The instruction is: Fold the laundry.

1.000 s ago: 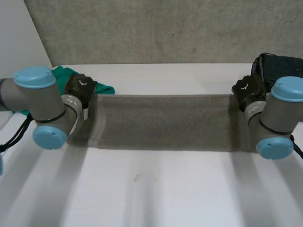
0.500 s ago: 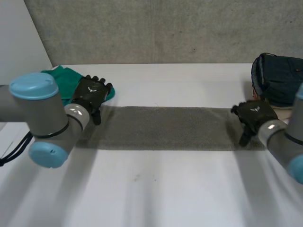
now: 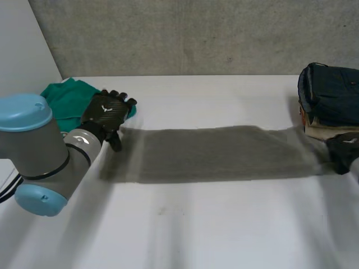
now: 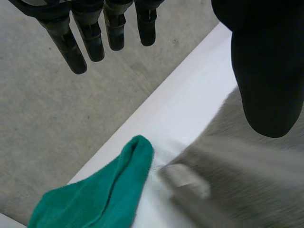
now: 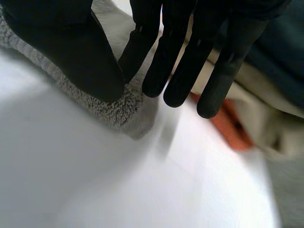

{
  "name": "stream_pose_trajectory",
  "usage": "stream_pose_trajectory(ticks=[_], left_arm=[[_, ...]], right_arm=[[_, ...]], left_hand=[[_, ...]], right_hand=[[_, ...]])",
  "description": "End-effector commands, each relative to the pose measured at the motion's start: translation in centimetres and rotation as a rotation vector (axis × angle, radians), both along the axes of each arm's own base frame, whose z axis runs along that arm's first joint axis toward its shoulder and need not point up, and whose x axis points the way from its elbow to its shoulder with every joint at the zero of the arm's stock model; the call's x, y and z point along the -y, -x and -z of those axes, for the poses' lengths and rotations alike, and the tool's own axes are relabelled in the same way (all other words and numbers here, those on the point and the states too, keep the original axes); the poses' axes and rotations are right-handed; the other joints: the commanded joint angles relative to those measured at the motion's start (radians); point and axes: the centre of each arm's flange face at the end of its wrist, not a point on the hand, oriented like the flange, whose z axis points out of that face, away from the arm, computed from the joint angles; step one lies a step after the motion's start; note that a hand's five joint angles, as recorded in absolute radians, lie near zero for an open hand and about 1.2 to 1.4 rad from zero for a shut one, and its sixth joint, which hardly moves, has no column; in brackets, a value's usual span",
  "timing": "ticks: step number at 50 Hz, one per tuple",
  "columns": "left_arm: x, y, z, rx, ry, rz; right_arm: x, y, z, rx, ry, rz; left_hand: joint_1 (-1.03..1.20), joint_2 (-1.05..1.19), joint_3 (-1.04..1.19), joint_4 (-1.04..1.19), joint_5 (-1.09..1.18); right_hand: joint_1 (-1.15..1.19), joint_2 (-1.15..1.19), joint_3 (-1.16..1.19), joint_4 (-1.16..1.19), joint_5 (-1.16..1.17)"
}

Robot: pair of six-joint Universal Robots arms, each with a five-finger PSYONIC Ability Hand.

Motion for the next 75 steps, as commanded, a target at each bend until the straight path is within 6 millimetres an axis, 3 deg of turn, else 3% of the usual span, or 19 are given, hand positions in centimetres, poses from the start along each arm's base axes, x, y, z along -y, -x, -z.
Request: stream_pose_trajectory(ticks=[1,3,7,14,17,18,25,29,33,36,42,44,48,52,59,66,69,73,75], left_arm=[[-0.6,-0.3,-1.8,-0.026,0.032,0.0],[-0.8,-0.5,-2.2,-0.035,0.038,-0.002],[-1.3,-0.8,-2.7,-0.05,0.039,-0.007],[-1.0,-2.2,-3.7,-0.086,0.049,-0.047],[-1.0,-2.8,-4.1,-0.099,0.053,-0.065],[-1.1,-2.8,-4.1,-0.102,0.052,-0.065],[-1.7,-3.7,-3.5,-0.094,0.029,-0.083],[-1.8,-3.9,-3.1,-0.09,0.018,-0.09],[-1.9,-3.8,-2.9,-0.088,0.012,-0.087],[-2.1,-3.6,-3.0,-0.089,0.014,-0.078],[-1.9,-2.8,-4.2,-0.105,0.055,-0.056],[-2.1,-1.9,-4.6,-0.114,0.072,-0.031],[-2.8,-0.4,-4.8,-0.119,0.081,0.02],[-3.9,2.4,-3.7,-0.115,0.068,0.104],[-4.7,7.6,1.5,-0.066,-0.012,0.227],[-1.3,9.3,5.5,-0.047,-0.032,0.168],[-0.6,8.9,6.1,-0.035,-0.033,0.112],[-0.8,8.6,6.3,-0.027,-0.042,0.084],[-1.1,8.5,5.8,-0.03,-0.038,0.079]], right_arm=[[0.9,5.6,-2.0,-0.241,0.029,0.079],[1.0,6.0,-2.2,-0.299,0.031,0.079],[0.7,2.4,-3.6,-0.334,0.096,-0.032],[-3.2,-10.9,-7.4,-0.204,0.321,-0.423],[-6.9,-17.4,-8.4,-0.15,0.426,-0.661],[-8.6,-20.0,-8.1,-0.122,0.452,-0.763],[-16.0,-30.0,-2.9,-0.065,0.458,-1.117],[-18.2,-32.4,0.5,-0.076,0.417,-1.2],[-18.7,-32.8,1.9,-0.078,0.384,-1.205],[-18.0,-32.0,1.3,-0.067,0.361,-1.13],[-16.3,-28.7,-3.2,0.141,0.275,-0.825],[-14.1,-25.5,-4.3,0.202,0.206,-0.675],[-12.2,-20.4,-3.4,0.195,0.043,-0.513],[-11.2,-17.5,-1.4,0.183,-0.021,-0.445],[-10.4,-15.8,-0.1,0.195,0.006,-0.423],[-10.4,-15.4,0.4,0.214,0.005,-0.404],[-10.3,-15.5,0.5,0.22,0.016,-0.405],[-10.1,-15.2,0.6,0.215,0.022,-0.392],[-9.8,-14.7,0.6,0.197,0.026,-0.373]], left_hand=[[-0.029,-0.035,-0.042,-0.031,-0.051],[-0.029,-0.035,-0.042,-0.031,-0.051],[-0.029,-0.035,-0.042,-0.031,-0.051],[-0.029,-0.035,-0.042,-0.031,-0.051],[-0.029,-0.035,-0.042,-0.031,-0.051],[-0.029,-0.035,-0.042,-0.031,-0.051],[-0.029,-0.035,-0.042,-0.031,-0.051],[-0.029,-0.035,-0.042,-0.031,-0.051],[-0.029,-0.035,-0.042,-0.031,-0.051],[-0.029,-0.035,-0.042,-0.031,-0.051],[-0.029,-0.035,-0.042,-0.031,-0.051],[-0.029,-0.035,-0.042,-0.031,-0.051],[-0.029,-0.035,-0.042,-0.031,-0.051],[-0.029,-0.035,-0.042,-0.031,-0.051],[-0.022,-0.029,-0.036,-0.024,-0.044],[-0.013,-0.02,-0.027,-0.015,-0.035],[-0.013,-0.02,-0.027,-0.015,-0.035],[-0.022,-0.029,-0.036,-0.024,-0.044],[-0.025,-0.032,-0.039,-0.027,-0.047]], right_hand=[[0.267,0.213,0.208,0.199,0.244],[0.267,0.213,0.208,0.199,0.244],[0.267,0.213,0.208,0.199,0.244],[0.267,0.213,0.208,0.199,0.244],[0.267,0.213,0.208,0.199,0.244],[0.267,0.213,0.208,0.199,0.244],[0.267,0.213,0.208,0.199,0.244],[0.267,0.213,0.208,0.199,0.244],[0.128,0.074,0.07,0.06,0.105],[-0.955,-1.009,-1.013,-1.023,-0.978],[-0.955,-1.009,-1.013,-1.023,-0.978],[-0.955,-1.009,-1.013,-1.023,-0.978],[-0.955,-1.009,-1.013,-1.023,-0.978],[-0.955,-1.009,-1.013,-1.023,-0.978],[-0.883,-0.937,-0.942,-0.951,-0.906],[-0.865,-0.92,-0.924,-0.934,-0.889],[-0.579,-0.633,-0.637,-0.647,-0.602],[0.265,0.21,0.206,0.196,0.241],[0.267,0.213,0.208,0.199,0.244]])
